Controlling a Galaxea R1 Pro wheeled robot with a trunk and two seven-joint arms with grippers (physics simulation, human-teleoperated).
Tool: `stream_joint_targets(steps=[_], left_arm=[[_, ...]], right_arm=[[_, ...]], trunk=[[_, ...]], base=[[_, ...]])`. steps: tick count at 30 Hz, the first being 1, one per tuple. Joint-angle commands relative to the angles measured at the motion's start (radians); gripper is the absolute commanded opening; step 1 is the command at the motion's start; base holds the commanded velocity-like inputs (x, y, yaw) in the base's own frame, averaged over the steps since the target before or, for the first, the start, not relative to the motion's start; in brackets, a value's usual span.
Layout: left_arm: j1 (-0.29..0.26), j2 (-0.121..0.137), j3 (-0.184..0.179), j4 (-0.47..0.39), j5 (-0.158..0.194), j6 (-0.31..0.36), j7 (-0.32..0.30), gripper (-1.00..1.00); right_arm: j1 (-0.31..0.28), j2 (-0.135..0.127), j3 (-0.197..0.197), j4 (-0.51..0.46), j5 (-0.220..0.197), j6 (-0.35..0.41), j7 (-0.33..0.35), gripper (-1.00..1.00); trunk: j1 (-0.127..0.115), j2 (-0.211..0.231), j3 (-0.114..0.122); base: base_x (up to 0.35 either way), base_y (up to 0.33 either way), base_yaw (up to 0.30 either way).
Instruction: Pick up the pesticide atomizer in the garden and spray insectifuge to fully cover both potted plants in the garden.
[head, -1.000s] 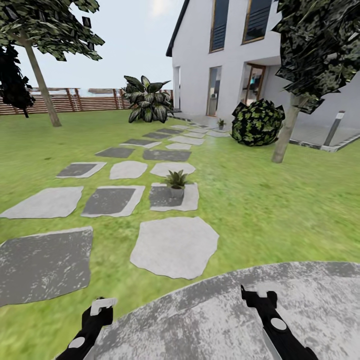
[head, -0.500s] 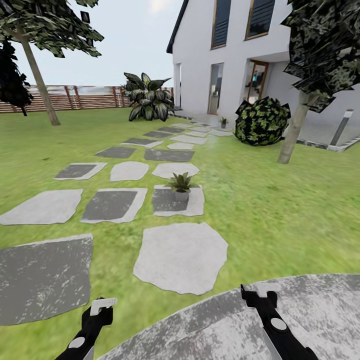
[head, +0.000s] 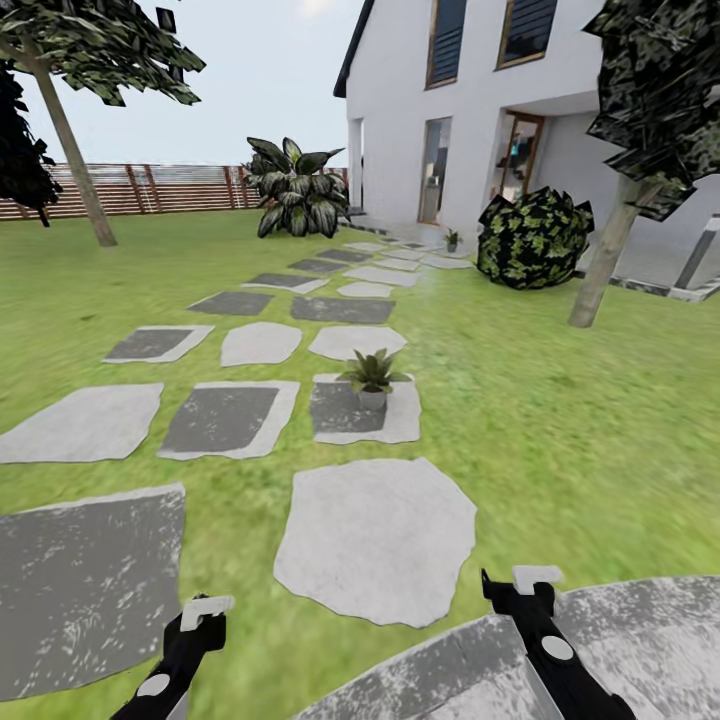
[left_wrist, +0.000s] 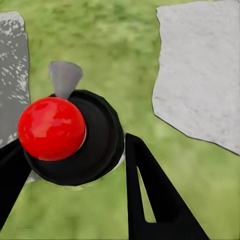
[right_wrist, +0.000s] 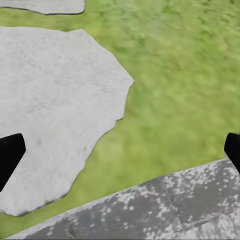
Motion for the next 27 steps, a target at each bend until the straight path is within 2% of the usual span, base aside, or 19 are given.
stream_joint_targets(steps=[1,10,27], left_arm=[[-0.001,0.000,0.002,0.001,-0.002,-0.004,0.000,-1.00],[-0.001,0.000,0.001,0.001,-0.002,-0.004,0.000,-1.00],[0.001,0.000,0.001,0.001,-0.002,-0.004,0.000,-1.00]], right_arm=[[0.000,0.000,0.001,0.001,0.000,-0.003,-0.003,1.00],[0.000,0.000,0.001,0.001,0.000,-0.003,-0.003,1.00],[0.000,0.000,0.001,0.001,0.000,-0.003,-0.003,1.00]], trunk=[[0.000,0.000,-0.001],[0.000,0.000,-0.001],[0.000,0.000,-0.001]], base=[[0.306,0.122,0.000],[0.323,0.088,0.000],[0.336,0.004,0.000]])
